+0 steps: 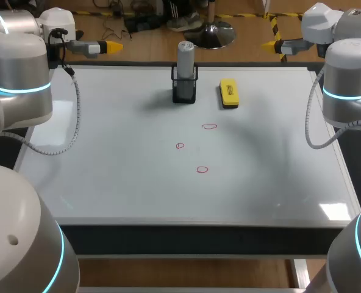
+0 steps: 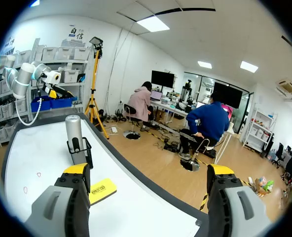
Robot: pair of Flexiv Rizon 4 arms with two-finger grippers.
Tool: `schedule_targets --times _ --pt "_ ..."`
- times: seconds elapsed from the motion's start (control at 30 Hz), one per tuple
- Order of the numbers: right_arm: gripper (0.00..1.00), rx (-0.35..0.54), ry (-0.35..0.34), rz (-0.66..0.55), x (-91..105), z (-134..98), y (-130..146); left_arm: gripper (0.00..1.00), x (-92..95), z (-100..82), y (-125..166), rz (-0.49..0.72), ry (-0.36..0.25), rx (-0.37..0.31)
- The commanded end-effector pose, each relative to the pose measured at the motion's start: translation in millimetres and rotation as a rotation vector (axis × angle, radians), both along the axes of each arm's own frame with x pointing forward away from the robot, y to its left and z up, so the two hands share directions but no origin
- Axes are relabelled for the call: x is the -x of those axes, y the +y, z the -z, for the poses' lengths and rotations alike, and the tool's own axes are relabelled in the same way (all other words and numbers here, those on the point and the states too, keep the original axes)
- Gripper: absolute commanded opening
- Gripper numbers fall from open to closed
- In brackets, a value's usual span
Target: Pick up the inspection probe, press it on each red-marked spot on the whiteboard one by one, put down the probe, pick up the eraser, and wipe off all the red marks.
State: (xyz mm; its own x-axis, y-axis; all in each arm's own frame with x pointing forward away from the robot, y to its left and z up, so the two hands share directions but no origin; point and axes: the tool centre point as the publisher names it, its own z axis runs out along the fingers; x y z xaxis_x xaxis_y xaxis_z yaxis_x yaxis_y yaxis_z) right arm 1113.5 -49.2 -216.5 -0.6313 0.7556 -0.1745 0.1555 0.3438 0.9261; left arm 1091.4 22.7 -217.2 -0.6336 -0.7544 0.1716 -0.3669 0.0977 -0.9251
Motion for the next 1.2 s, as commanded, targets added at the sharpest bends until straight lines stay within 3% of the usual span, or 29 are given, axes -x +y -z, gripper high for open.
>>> schedule_targets --times 0.03,0.6,1.03,1.17,1.2 --pt "1.0 0.001 0.001 -0.001 -0.4 -0.2 -0.2 1.0 0.0 0.1 0.0 0.0 0.0 0.001" --pt "1.0 0.001 0.001 -0.001 -0.4 -0.2 -0.2 1.0 0.0 0.1 0.0 0.0 0.0 0.001" --pt "1.0 0.001 0.001 -0.001 -0.4 -0.2 -0.2 1.0 7.8 -5.3 -35.1 0.273 -0.09 -0.008" --pt "1.0 0.001 0.001 -0.001 -0.4 -0.2 -0.2 1.0 8.3 -4.7 -54.8 0.341 -0.102 0.043" --pt "1.0 0.001 0.001 -0.001 -0.4 -0.2 -0.2 1.0 8.3 -3.4 -61.2 0.358 -0.101 0.029"
